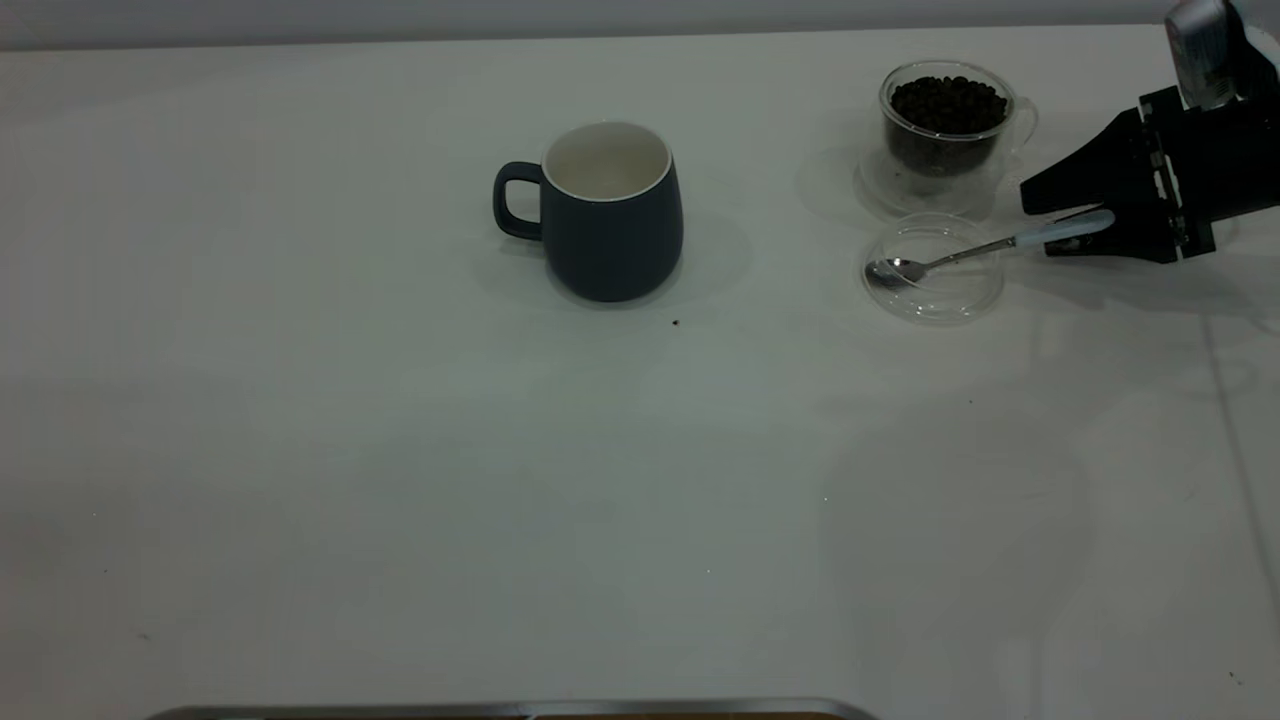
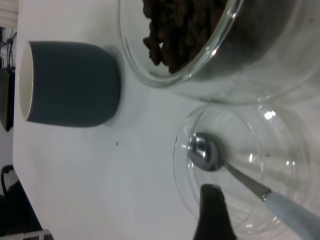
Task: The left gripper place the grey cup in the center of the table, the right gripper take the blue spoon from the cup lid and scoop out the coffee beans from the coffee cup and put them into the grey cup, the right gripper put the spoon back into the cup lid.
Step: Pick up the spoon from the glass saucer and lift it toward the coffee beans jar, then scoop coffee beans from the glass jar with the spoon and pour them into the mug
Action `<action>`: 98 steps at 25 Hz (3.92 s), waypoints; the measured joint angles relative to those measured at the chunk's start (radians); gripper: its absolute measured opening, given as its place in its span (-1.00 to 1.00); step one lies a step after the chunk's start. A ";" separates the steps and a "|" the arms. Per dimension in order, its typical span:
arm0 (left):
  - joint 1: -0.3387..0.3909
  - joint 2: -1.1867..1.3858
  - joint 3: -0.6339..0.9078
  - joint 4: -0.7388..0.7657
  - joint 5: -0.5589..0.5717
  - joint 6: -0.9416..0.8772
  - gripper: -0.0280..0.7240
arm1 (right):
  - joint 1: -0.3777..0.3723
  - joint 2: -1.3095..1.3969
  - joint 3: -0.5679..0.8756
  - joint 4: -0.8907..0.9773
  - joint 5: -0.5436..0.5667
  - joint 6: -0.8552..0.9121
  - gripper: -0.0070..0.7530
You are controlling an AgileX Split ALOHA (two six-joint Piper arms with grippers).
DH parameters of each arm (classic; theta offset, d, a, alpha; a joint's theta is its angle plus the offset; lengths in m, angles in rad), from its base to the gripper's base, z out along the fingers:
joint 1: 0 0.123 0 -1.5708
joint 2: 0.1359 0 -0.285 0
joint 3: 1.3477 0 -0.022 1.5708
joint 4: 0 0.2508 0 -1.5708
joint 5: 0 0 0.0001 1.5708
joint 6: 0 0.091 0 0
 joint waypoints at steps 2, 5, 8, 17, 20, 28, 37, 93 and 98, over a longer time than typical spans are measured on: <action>0.000 0.000 0.000 0.000 0.000 0.000 0.34 | 0.000 0.000 0.000 -0.010 0.003 0.000 0.42; 0.000 0.000 0.000 0.000 0.000 0.000 0.34 | 0.000 0.000 0.000 -0.011 0.003 0.000 0.27; 0.000 0.000 0.000 0.000 0.000 0.000 0.34 | 0.000 0.000 0.000 -0.017 0.003 0.000 0.04; 0.000 0.000 0.000 0.000 0.000 -0.003 0.34 | 0.000 0.000 -0.003 -0.029 0.058 -0.002 -0.72; 0.000 0.000 0.000 0.000 0.000 -0.003 0.34 | 0.000 -0.008 -0.006 -0.035 0.058 -0.003 -0.72; 0.000 0.000 0.000 0.000 0.000 -0.003 0.34 | -0.009 -0.096 -0.008 -0.047 0.056 0.003 -0.72; 0.000 0.000 0.000 0.000 0.000 -0.003 0.34 | -0.018 -0.183 -0.008 -0.050 0.062 0.037 -0.72; 0.000 0.000 0.000 0.000 0.000 -0.002 0.34 | 0.012 -0.232 -0.148 -0.175 -0.101 0.407 -0.72; 0.000 0.000 0.000 0.000 0.000 -0.002 0.34 | 0.031 -0.194 -0.148 -0.169 -0.104 0.407 -0.72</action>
